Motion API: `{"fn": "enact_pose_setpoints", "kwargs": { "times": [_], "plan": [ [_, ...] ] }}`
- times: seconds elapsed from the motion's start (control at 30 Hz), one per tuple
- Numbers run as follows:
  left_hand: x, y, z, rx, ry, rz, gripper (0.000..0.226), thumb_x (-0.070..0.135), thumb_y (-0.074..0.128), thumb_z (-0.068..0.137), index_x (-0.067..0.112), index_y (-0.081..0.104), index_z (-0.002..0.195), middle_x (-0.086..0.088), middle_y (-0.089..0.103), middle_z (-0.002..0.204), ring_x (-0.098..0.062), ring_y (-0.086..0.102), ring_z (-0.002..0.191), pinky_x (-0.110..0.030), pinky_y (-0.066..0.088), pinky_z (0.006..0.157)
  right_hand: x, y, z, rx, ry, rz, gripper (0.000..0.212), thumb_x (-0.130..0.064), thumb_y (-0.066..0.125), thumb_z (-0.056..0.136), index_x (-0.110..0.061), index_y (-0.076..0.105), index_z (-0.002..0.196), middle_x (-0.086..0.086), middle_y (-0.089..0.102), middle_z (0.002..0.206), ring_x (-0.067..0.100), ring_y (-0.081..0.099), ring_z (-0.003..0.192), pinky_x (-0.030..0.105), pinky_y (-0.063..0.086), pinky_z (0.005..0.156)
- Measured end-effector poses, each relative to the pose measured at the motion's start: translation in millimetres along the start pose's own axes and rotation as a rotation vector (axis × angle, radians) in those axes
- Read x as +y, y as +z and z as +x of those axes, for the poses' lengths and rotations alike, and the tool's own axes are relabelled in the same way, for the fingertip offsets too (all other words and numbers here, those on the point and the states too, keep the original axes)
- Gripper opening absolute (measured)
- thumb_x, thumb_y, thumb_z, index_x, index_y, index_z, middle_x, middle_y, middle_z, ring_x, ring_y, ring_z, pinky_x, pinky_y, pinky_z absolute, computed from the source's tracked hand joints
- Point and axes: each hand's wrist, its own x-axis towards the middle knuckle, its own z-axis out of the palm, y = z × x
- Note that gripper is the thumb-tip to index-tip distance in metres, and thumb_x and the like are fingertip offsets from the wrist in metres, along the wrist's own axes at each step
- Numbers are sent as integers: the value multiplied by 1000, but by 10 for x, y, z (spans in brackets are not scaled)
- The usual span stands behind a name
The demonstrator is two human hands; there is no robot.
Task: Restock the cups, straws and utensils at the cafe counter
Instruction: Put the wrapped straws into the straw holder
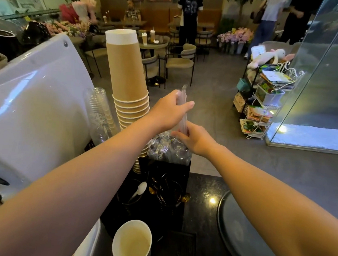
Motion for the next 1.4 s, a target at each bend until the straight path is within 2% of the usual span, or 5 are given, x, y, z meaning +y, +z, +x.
{"fn": "enact_pose_setpoints", "kwargs": {
  "times": [0.27,0.5,1.03,1.13,1.4],
  "plan": [
    [-294,238,-134,-96,-34,157,18,38,61,91,21,56,92,-3,64,99,-24,61,92,-40,53,77,-17,-71,-115,63,-61,7,22,-24,62,88,-34,49,73,-10,58,70,4,54,60,23,41,52],
    [-347,278,-209,8,173,139,54,25,66,92,28,44,141,0,56,136,-15,49,123,-28,39,91,95,-111,-213,10,-37,38,12,-36,59,96,-33,59,85,-8,64,77,8,60,67,23,44,59],
    [-578,365,-312,-96,285,780,34,30,40,104,21,59,131,-1,54,139,-27,42,128,-47,42,95,97,-44,-277,54,-6,-78,19,-31,62,96,-20,77,98,-5,69,76,5,60,69,21,42,59],
    [-548,386,-305,-121,264,892,34,31,40,102,22,61,127,-1,52,140,-30,40,130,-48,40,97,55,-32,-289,36,15,-124,21,-27,58,97,-28,73,82,-7,62,67,6,54,61,23,37,54],
    [-526,418,-304,-177,168,982,34,33,44,100,26,59,129,-2,46,147,-33,35,134,-50,38,99,-31,-58,-333,0,66,-155,33,-19,51,99,-4,75,82,18,69,78,27,57,69,30,43,58]
  ]
}}
